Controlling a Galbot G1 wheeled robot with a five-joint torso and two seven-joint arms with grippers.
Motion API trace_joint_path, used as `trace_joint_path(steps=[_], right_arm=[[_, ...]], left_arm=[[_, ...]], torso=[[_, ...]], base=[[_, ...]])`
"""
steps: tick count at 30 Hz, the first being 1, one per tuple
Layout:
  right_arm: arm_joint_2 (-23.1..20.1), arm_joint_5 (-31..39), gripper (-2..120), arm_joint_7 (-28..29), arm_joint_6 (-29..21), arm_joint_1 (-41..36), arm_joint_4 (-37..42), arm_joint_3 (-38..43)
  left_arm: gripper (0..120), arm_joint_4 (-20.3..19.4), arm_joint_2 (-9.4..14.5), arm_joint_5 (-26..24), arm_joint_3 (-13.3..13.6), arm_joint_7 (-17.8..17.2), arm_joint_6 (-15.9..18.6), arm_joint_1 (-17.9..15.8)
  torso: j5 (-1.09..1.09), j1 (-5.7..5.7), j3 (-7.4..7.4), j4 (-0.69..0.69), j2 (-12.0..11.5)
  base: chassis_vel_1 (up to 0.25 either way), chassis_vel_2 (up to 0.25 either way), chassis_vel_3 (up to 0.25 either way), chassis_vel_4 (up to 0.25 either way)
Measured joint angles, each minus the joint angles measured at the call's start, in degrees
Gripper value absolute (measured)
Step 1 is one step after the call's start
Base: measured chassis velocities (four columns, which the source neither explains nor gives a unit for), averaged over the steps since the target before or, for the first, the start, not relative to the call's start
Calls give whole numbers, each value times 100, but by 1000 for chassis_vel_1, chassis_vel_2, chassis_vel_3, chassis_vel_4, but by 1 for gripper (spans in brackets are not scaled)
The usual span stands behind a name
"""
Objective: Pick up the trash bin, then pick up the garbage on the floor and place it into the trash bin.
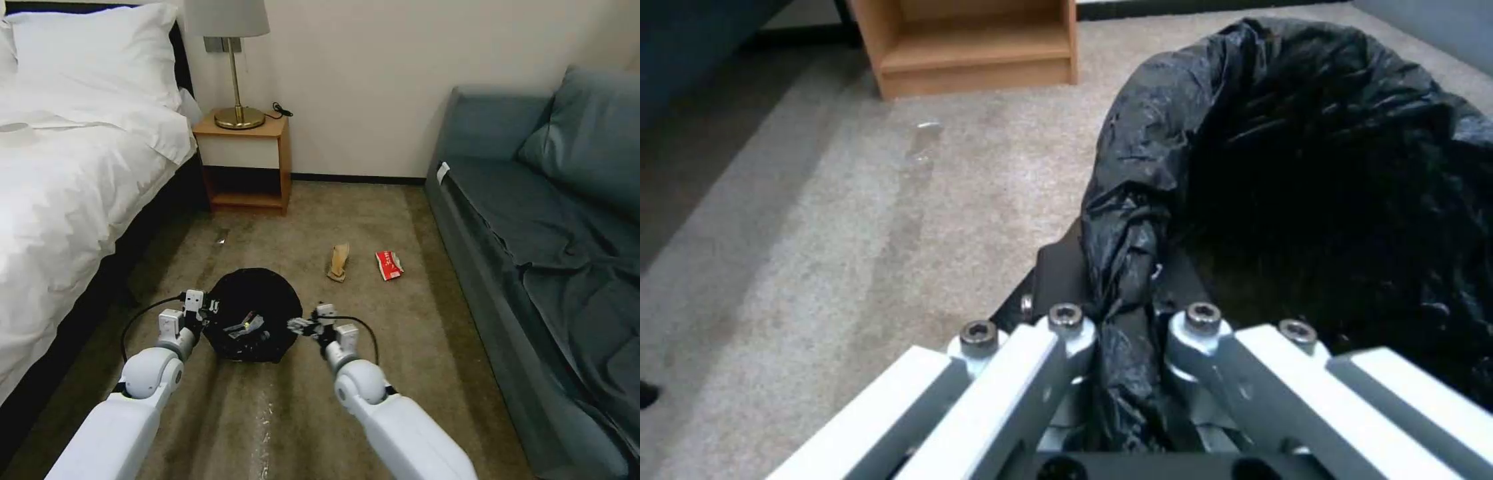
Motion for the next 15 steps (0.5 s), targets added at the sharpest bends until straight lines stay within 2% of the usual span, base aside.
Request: trace_joint_path(steps=[10,15], right_arm=[[-383,99,100,17,-163,-259,-64,585],[-444,-120,100,-70,-56,-322,-602,960]], left_arm=[[4,2,16,34,-48,0,-43,48],[4,-4,-58,154,-82,0,-117,153]], torso=[[1,0,0,0,0],[2,0,-1,0,0]], base=[[0,0,0,0],[0,0,0,0]])
